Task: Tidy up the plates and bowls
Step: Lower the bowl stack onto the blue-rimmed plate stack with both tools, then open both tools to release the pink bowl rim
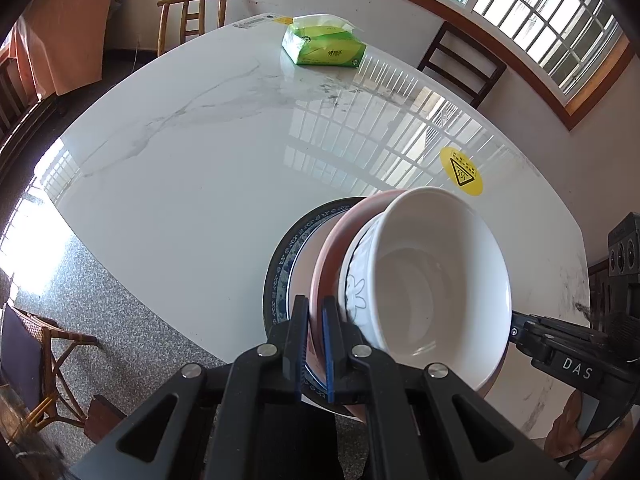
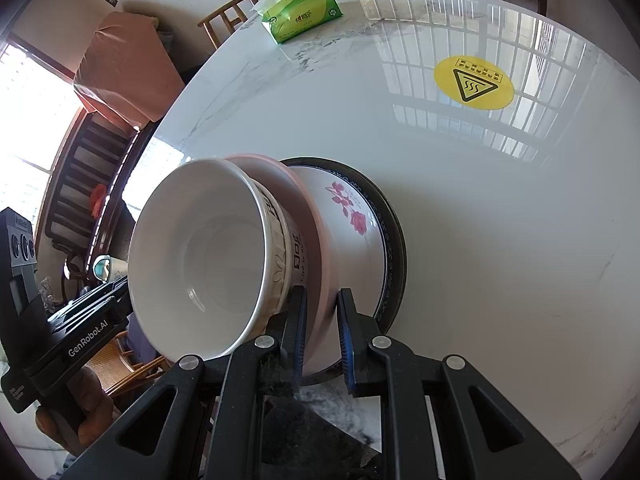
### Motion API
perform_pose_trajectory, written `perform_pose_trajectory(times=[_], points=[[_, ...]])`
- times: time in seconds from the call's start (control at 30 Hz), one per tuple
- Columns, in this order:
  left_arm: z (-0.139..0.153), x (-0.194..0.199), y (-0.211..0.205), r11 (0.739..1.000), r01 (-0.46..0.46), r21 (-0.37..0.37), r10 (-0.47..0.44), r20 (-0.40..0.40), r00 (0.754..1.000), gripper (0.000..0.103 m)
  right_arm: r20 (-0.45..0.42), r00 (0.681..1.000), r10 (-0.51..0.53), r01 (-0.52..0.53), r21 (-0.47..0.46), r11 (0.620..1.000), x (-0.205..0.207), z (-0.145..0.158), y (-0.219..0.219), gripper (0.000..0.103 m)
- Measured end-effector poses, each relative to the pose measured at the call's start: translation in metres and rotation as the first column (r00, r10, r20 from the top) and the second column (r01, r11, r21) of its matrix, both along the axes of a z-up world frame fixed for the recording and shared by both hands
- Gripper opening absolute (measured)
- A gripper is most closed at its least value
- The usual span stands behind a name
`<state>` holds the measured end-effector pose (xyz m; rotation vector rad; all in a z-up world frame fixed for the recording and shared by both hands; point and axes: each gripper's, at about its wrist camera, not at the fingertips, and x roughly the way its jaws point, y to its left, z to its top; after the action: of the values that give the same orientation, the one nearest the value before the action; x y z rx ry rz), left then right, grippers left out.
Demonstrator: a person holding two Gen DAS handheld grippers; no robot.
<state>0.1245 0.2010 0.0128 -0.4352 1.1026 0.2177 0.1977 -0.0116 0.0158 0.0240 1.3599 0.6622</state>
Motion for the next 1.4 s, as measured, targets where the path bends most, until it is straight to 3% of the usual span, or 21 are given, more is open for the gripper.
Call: perform_pose_trajectory(times=[0.53,0.87,1.0,1.2,1.33,1.4], points=[[-0.001,-0.001,-0.005,0.999,0.021,0.043,-0.024,0.048,0.999,0.007,0.027,1.000,-0.012,0.012,0.007,1.000,0.001,-0.001,-0.003,0.016],[-0.002,-0.012,-0.007,0.995,0.003,0.101,-0.014,0.105,0.994,0.019,0.086,0.995,-0.040,0.037,0.043,0.998,-0.003,-0.001,-0.006,0.017],[-0.002,-0.017,-0.008,0.992,-0.004,0.130,-0.013,0.125,0.992,0.023,0.108,0.992,-0.064,0.058,0.058,0.997,-0.002,-0.002,-0.009,0.023],[-0.002,-0.026,-0.019,0.968,-0.018,0.252,-0.024,0.165,0.986,0.026,0.149,0.984,-0.098,0.082,0.108,0.991,-0.005,-0.001,-0.017,0.030],[-0.001,-0.029,-0.020,0.952,-0.033,0.303,-0.043,0.242,0.969,0.026,0.211,0.968,-0.135,0.104,0.150,0.983,-0.011,0.004,-0.025,0.036],[0.003,-0.034,-0.016,0.959,-0.033,0.282,-0.055,0.301,0.952,0.026,0.226,0.963,-0.149,0.112,0.169,0.979,-0.014,0.005,-0.026,0.039]])
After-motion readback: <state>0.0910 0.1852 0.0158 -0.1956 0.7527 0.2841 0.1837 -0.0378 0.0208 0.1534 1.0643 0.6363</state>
